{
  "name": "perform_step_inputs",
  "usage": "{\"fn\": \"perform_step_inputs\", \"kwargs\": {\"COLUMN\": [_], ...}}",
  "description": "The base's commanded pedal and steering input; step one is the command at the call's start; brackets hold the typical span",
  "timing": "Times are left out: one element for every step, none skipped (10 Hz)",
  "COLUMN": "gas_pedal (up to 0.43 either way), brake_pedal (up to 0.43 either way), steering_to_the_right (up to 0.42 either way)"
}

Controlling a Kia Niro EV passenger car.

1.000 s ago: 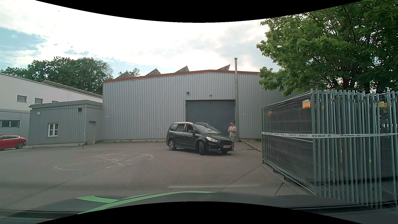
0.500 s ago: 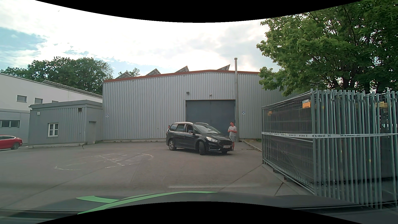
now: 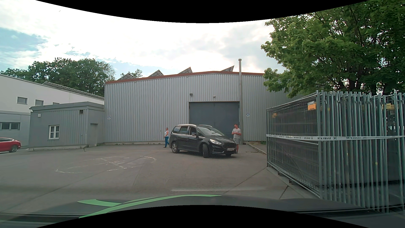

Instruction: Follow the waypoints while adhering to traffic rules and regulations

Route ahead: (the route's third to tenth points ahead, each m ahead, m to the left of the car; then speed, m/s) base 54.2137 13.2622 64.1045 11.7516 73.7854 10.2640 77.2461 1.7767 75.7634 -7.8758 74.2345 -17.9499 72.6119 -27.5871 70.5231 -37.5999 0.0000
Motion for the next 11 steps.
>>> {"fn": "perform_step_inputs", "kwargs": {"gas_pedal": [0.000, 0.000, 0.000, 0.000, 0.000, 0.000, 0.000, 0.000, 0.000, 0.000, 0.000], "brake_pedal": [0.287, 0.287, 0.287, 0.293, 0.287, 0.287, 0.287, 0.287, 0.287, 0.293, 0.287], "steering_to_the_right": [-0.027, -0.027, -0.027, -0.027, -0.027, -0.027, -0.027, -0.027, -0.027, -0.027, -0.027]}}
